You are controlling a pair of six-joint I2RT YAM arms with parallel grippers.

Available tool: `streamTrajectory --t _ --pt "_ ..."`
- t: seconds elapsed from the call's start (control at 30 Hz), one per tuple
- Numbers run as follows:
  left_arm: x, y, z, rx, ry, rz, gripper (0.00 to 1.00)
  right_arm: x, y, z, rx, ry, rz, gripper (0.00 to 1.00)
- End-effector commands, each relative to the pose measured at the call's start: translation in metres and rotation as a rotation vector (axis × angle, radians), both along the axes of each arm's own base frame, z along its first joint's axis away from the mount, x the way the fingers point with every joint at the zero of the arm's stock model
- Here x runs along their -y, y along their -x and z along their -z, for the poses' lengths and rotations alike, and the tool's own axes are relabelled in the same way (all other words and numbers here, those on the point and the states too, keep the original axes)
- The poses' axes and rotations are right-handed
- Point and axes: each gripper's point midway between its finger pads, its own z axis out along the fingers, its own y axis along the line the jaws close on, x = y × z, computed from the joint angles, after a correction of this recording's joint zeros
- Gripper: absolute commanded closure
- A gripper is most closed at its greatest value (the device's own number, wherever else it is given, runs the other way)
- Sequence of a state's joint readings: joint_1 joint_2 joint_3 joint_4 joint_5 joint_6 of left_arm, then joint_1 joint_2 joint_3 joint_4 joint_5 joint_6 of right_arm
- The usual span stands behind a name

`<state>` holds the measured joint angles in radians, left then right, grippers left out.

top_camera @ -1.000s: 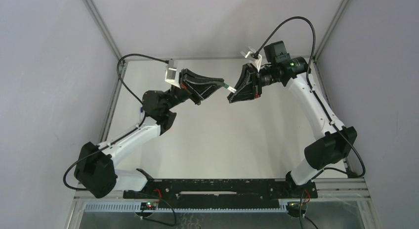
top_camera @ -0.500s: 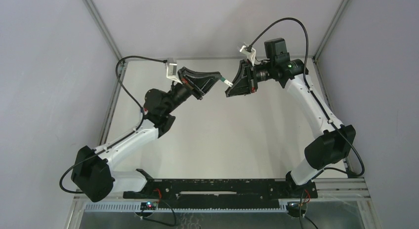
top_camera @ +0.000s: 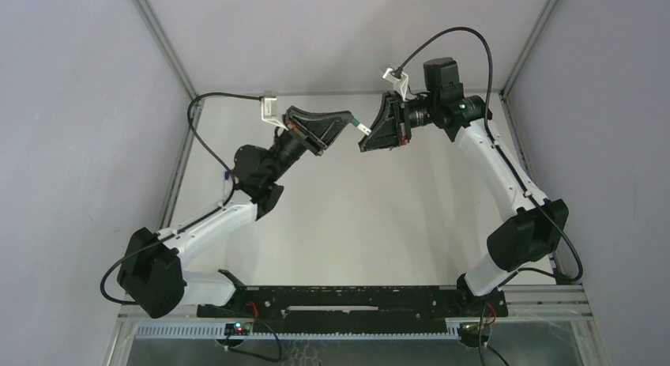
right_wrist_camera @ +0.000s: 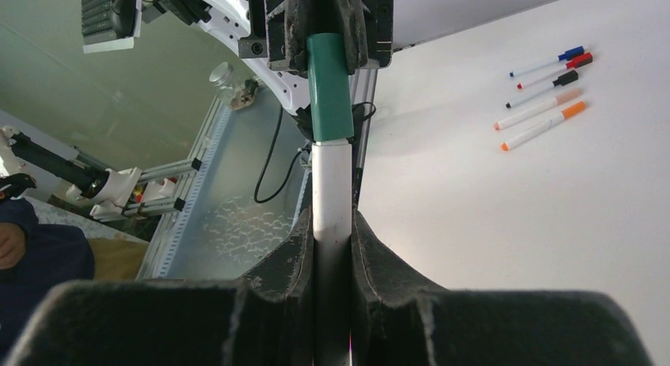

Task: Insert the pens into the pen caps
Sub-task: Press the pen cap onto the pen.

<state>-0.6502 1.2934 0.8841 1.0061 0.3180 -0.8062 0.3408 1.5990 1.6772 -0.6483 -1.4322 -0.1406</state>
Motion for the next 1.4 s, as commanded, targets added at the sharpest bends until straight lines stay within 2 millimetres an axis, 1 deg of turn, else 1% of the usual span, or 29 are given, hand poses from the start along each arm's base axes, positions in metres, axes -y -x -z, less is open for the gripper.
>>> streamTrajectory --t 0.0,0.4,0.63,0.8,0.97,1.1,1.37 --pt "0.021 0.022 0.019 -0.071 -0.023 0.140 1.00 -0.010 0.006 -0.004 0.035 -0.005 -0.012 1.00" --pt "0.021 0.017 0.019 -0.139 0.019 0.134 1.00 -0.012 0.002 -0.002 0.031 0.007 0.014 1.00" --pt "0.023 0.011 0.027 -0.155 -0.007 0.114 0.99 -0.013 -0.004 -0.005 0.008 0.007 0.030 1.00" --pt "0.026 0.008 0.031 -0.154 -0.027 0.095 0.98 -0.013 -0.006 -0.009 -0.040 0.004 0.040 1.00" --pt "0.025 0.000 0.031 -0.194 -0.022 0.065 0.97 -0.016 -0.014 -0.005 -0.048 0.026 0.088 1.00" --pt "0.025 -0.002 0.033 -0.208 -0.019 0.062 0.93 -0.018 -0.019 -0.005 -0.062 0.026 0.099 1.00" --pt "0.022 0.001 0.028 -0.196 -0.006 0.066 0.83 -0.017 -0.013 -0.002 -0.061 0.020 0.067 1.00"
